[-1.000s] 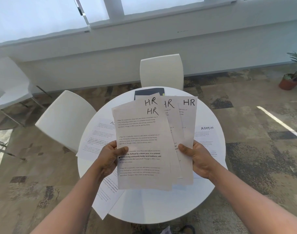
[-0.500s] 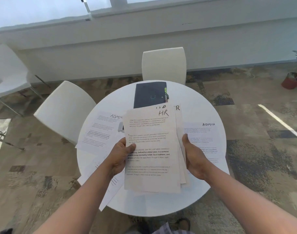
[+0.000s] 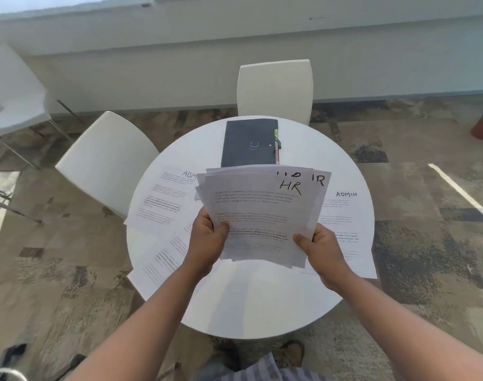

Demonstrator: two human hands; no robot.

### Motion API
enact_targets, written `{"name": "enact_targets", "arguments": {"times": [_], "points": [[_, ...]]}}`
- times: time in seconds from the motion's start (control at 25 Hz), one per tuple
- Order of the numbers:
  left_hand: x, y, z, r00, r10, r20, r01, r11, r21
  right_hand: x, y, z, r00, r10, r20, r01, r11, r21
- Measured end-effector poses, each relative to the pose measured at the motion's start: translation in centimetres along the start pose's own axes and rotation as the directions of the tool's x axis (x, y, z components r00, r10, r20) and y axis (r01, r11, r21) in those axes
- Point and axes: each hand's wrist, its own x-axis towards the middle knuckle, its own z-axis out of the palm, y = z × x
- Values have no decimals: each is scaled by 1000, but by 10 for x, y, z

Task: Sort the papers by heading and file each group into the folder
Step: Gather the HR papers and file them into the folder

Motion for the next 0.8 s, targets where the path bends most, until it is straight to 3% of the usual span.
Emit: {"name": "enact_targets", "arguments": {"times": [0.32, 0.56, 0.8], "points": [[-18, -38, 4, 998, -55, 17, 55, 998, 28, -10, 30, 5, 996, 89, -28, -91, 992, -89], [-6, -27, -6, 995, -92, -44, 91, 995, -35, -6, 22, 7, 998, 1, 55, 4, 996, -93], [-9, -49, -10, 967, -201, 154, 191, 979, 75, -7, 37, 8, 993, 83, 83, -63, 973, -223]]}}
